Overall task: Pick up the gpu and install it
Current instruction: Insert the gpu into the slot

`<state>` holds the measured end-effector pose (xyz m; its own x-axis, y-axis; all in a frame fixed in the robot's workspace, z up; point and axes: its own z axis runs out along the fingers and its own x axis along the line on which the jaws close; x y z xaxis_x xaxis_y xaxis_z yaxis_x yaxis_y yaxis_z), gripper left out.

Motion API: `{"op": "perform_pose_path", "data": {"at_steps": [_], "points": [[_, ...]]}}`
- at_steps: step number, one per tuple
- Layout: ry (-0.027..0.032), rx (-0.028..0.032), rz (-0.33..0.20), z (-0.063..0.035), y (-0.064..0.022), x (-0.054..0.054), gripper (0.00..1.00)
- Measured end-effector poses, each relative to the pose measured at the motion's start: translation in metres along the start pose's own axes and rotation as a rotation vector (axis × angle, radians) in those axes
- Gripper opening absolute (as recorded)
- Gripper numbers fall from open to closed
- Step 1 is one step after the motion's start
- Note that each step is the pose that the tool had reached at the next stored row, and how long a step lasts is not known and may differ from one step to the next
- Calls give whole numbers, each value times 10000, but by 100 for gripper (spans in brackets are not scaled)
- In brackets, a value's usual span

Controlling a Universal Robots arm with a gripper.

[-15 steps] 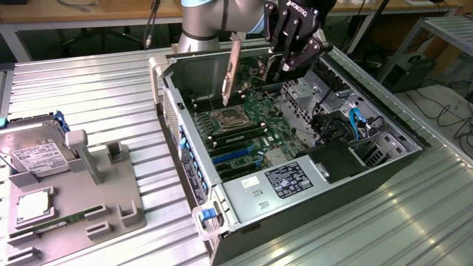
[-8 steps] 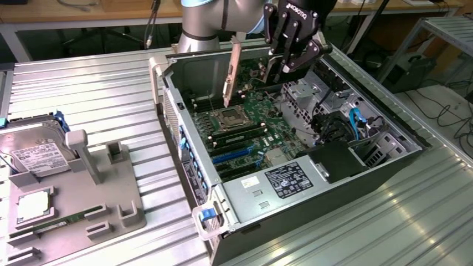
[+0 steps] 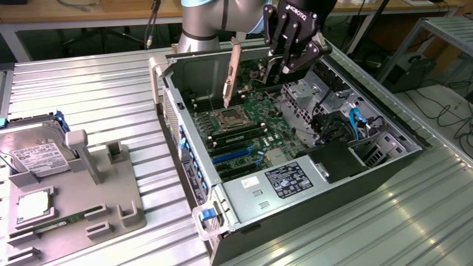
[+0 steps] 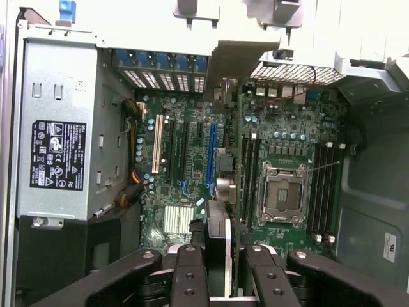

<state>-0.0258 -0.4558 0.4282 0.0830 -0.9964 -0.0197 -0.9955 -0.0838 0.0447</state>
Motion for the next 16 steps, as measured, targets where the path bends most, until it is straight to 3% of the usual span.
{"op": "perform_pose_path", "data": {"at_steps": [8,10,12,13,16], "points": [[12,-5,-295,139,-6,3,28],[-6,2,127,339,-15,7,28],[-8,3,127,342,-15,7,28],[-17,10,596,388,-18,8,28],[-9,11,598,423,-19,9,28]]}}
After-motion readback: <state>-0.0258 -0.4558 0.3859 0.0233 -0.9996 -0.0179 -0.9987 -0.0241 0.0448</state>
